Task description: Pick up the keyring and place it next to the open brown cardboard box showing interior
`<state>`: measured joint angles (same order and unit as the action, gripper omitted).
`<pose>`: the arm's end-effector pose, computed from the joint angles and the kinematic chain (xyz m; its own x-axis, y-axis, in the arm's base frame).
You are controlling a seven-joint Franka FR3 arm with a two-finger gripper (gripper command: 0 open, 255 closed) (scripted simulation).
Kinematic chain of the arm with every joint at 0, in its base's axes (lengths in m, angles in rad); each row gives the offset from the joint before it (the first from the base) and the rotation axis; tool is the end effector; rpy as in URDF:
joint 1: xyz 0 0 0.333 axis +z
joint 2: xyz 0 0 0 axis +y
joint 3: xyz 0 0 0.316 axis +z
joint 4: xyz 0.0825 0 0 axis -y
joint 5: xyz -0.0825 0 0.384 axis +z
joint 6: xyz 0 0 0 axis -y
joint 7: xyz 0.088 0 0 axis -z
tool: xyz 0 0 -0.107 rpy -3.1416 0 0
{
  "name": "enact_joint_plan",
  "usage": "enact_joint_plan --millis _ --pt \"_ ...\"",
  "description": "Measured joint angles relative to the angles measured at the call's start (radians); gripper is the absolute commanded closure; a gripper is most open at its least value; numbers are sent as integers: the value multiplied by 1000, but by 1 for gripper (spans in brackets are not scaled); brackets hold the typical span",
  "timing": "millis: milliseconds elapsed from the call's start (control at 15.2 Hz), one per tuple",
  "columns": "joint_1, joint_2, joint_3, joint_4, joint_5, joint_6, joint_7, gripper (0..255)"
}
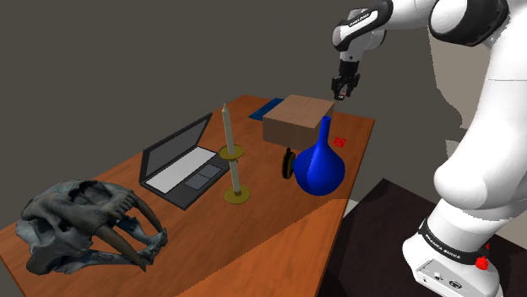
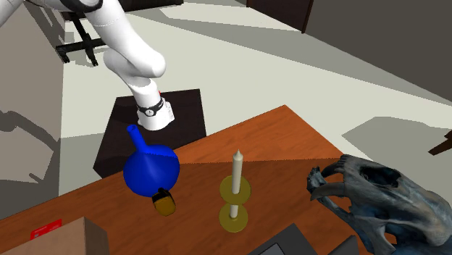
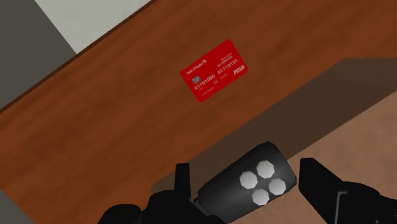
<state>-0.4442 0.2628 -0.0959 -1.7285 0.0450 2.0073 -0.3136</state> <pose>0.5488 -0.3207 0.4304 0.9707 -0.2394 0.0214 -0.2392 -0.9709 -0.0101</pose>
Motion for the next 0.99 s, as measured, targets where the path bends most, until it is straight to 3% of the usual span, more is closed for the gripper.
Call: enact_joint_plan --millis 462,990 --pt "-85 202 -27 292 31 -95 -108 255" --pt "-87 242 -24 251 37 -15 -115 255"
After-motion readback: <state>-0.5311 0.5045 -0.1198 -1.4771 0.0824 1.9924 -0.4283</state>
